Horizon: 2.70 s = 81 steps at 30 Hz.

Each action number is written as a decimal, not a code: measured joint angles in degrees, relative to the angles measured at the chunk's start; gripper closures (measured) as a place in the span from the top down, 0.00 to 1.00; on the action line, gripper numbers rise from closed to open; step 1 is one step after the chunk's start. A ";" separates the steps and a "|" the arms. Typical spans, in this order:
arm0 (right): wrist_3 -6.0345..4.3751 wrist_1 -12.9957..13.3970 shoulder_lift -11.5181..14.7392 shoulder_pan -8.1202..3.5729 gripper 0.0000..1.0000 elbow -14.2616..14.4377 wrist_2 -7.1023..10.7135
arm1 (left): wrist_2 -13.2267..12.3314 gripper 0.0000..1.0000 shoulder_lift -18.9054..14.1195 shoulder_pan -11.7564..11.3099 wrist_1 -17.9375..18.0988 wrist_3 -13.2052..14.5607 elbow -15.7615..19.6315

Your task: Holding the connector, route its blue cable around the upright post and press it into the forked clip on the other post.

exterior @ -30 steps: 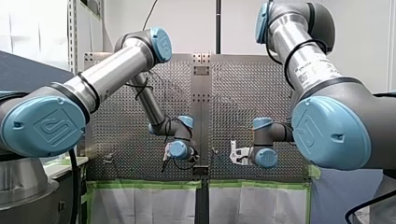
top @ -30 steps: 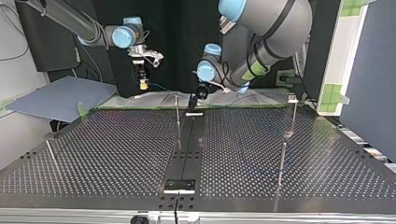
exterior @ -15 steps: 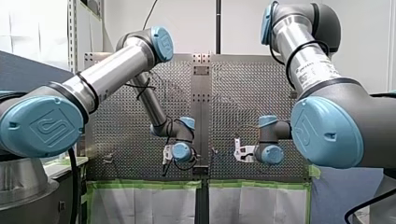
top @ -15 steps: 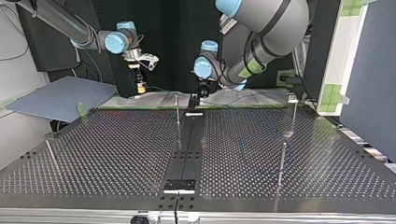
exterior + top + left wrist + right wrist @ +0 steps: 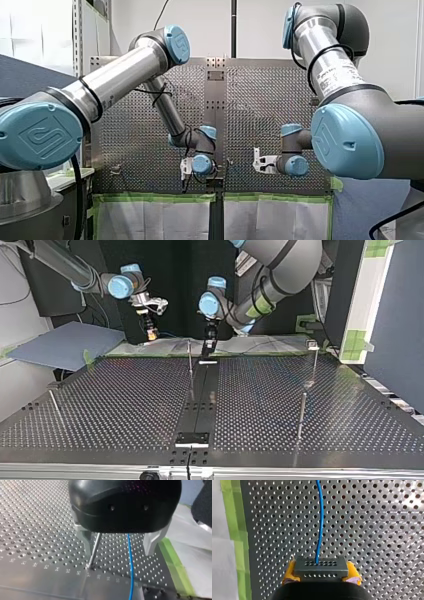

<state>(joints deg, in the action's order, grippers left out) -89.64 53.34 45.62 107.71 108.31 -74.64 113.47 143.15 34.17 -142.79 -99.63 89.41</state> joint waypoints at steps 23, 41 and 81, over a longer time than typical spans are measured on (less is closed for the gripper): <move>-1.26 -0.50 0.02 -0.52 0.00 -0.51 5.89 | -2.62 1.00 5.62 -0.11 4.96 -12.15 -3.79; -1.26 -0.52 0.01 -0.78 0.00 -0.50 5.90 | -3.83 1.00 5.67 -0.10 12.57 -19.05 -3.51; -1.18 -0.59 -0.03 -0.79 0.00 -0.51 5.98 | -2.16 0.00 9.15 -2.58 9.40 -14.11 -8.82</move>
<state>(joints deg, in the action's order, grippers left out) -90.81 52.75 45.58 106.91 107.80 -68.66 111.31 152.29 31.59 -133.39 -113.74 80.59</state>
